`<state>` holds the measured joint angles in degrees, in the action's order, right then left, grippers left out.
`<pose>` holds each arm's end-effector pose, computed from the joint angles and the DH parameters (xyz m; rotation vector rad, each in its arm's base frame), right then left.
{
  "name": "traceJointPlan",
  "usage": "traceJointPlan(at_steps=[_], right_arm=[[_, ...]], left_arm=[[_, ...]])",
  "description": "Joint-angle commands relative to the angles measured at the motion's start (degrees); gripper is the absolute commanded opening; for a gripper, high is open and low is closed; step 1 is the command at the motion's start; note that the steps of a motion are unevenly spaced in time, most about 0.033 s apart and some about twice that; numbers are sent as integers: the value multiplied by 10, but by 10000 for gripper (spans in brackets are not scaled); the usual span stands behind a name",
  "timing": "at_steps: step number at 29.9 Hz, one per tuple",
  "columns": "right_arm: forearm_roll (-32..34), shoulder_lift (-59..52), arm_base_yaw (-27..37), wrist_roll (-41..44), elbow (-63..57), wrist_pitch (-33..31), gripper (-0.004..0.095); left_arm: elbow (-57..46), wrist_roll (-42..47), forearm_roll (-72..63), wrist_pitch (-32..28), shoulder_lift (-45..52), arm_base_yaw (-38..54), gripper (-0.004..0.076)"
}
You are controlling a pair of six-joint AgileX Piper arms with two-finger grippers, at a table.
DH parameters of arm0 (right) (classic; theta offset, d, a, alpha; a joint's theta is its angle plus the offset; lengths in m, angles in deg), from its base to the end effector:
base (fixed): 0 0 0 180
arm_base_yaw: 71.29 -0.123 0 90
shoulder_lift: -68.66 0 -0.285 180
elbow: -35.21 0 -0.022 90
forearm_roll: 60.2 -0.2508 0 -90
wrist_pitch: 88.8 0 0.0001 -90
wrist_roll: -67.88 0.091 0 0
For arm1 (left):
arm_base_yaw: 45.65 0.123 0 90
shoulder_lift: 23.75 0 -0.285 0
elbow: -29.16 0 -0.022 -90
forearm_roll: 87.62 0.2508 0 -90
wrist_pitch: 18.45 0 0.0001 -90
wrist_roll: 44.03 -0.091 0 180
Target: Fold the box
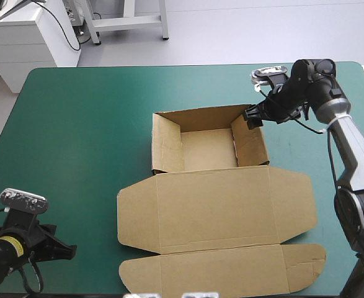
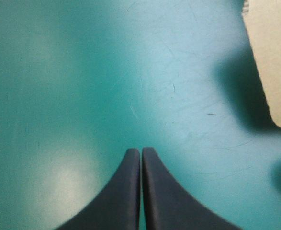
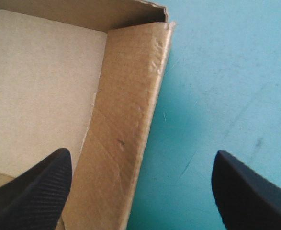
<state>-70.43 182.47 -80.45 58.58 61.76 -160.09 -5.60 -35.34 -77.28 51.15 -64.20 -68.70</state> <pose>0.3901 0.0784 0.3343 -0.4078 2.7270 0.2481 0.0723 -0.0141 0.3201 0.3243 2.4813 0.0112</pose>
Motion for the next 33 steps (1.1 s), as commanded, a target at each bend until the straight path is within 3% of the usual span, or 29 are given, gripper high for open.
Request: traceJointPlan(at_steps=[1, 6, 9, 21, 27, 33], right_arm=[[-9, -2, 2, 1, 16, 0, 740], [-10, 22, 2, 1, 16, 0, 739], [-10, 35, 2, 1, 16, 0, 671], [-28, 45, 1, -3, 16, 0, 0], [-21, 44, 1, -28, 18, 0, -19], [51, 37, 11, -30, 59, 0, -20]], left_arm=[[-10, 21, 20, -26, 9, -1, -8], [-20, 21, 20, -30, 10, -1, -8], [-20, 21, 20, -41, 10, -1, -8], [-20, 22, 43, -45, 10, -1, -8], [-20, 22, 41, -45, 10, -1, -8], [-20, 22, 41, -44, 10, -1, -8]])
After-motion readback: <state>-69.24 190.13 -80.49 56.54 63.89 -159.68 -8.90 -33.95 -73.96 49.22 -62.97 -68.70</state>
